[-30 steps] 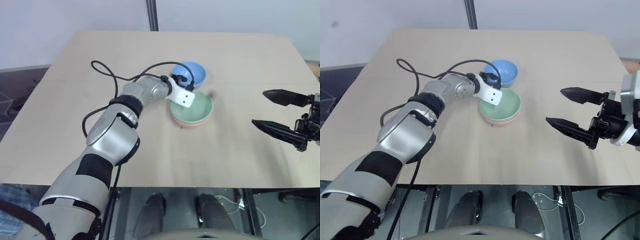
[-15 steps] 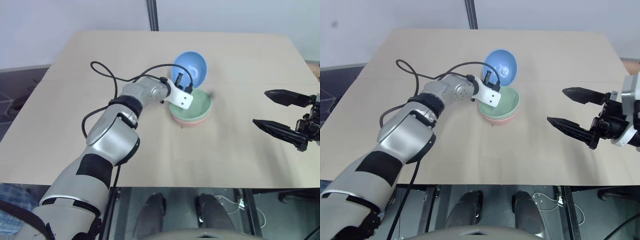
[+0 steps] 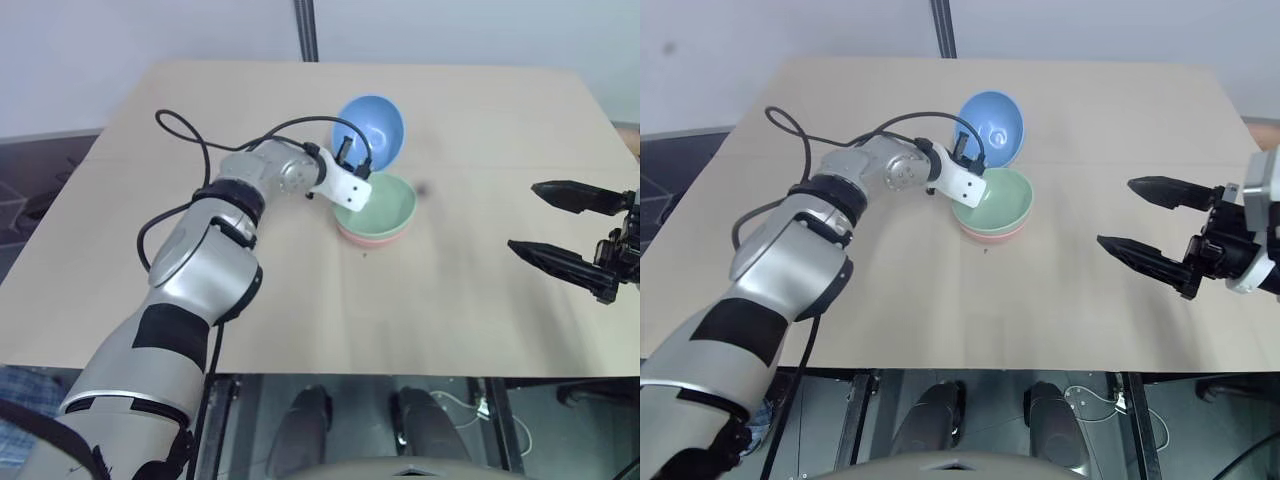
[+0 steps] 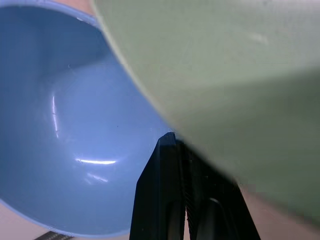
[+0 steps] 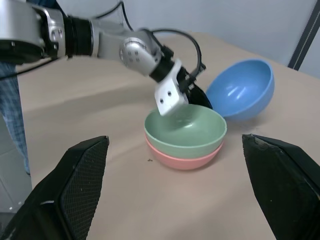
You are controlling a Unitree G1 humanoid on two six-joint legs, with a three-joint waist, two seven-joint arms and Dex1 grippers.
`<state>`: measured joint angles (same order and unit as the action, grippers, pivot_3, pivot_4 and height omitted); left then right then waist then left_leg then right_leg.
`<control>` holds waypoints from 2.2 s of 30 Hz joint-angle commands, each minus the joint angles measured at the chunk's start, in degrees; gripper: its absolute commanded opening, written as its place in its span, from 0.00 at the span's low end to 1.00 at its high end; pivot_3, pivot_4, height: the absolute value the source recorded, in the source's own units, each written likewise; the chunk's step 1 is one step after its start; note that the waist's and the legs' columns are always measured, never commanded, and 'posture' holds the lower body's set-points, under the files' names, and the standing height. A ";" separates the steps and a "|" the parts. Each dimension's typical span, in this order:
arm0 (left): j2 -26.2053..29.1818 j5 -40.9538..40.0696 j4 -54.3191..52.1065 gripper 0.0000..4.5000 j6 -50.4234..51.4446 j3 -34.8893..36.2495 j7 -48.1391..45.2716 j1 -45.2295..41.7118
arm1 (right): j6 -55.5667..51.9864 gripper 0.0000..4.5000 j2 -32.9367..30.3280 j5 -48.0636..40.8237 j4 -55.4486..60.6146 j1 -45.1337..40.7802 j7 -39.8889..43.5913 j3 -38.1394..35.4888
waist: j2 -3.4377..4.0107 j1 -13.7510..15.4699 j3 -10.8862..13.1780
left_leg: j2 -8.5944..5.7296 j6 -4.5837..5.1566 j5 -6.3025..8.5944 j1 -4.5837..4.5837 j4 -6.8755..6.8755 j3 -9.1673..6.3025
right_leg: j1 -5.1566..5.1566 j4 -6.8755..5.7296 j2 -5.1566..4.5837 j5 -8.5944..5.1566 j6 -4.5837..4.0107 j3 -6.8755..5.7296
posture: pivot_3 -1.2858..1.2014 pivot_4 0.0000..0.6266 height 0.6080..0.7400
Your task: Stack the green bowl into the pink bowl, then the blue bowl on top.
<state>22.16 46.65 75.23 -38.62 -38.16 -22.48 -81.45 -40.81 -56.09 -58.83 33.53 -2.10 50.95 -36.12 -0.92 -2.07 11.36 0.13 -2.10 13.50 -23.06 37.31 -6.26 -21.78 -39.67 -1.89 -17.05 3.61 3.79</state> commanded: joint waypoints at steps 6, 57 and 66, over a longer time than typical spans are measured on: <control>3.03 -5.81 -5.03 0.01 -5.62 4.56 -7.55 -5.56 | 0.91 1.00 -1.73 0.80 -0.39 0.99 1.23 -4.88 | -0.02 -0.08 0.01 | 0.00 0.00 0.00 -0.01 0.00 0.00 | -0.01 0.00 0.00 0.00 0.00 0.00 | 0.52 0.24 1.00; 29.59 -58.70 -60.99 0.63 37.50 33.58 -59.06 37.03 | 4.98 1.00 -0.40 10.89 -3.56 6.99 4.06 -2.02 | 0.04 -0.40 0.00 | 0.17 0.00 0.00 0.20 0.10 0.06 | 0.04 -0.21 0.12 -0.01 -0.02 0.06 | 0.52 0.24 1.00; 35.82 -64.12 -62.88 0.63 46.17 48.45 -51.94 50.41 | 6.19 1.00 -1.35 12.72 -6.99 4.76 7.04 1.17 | 0.04 -0.32 0.00 | 0.17 0.00 0.00 0.21 0.08 0.07 | 0.06 -0.16 0.09 -0.01 -0.02 0.05 | 0.52 0.24 1.00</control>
<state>56.74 -16.03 13.99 6.81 7.30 -75.41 -31.50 -35.87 -56.43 -46.30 26.73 3.72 57.22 -34.48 -0.88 -2.39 11.36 0.31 -2.10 13.50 -22.82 37.37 -6.17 -21.72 -39.83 -1.79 -17.06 3.58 3.85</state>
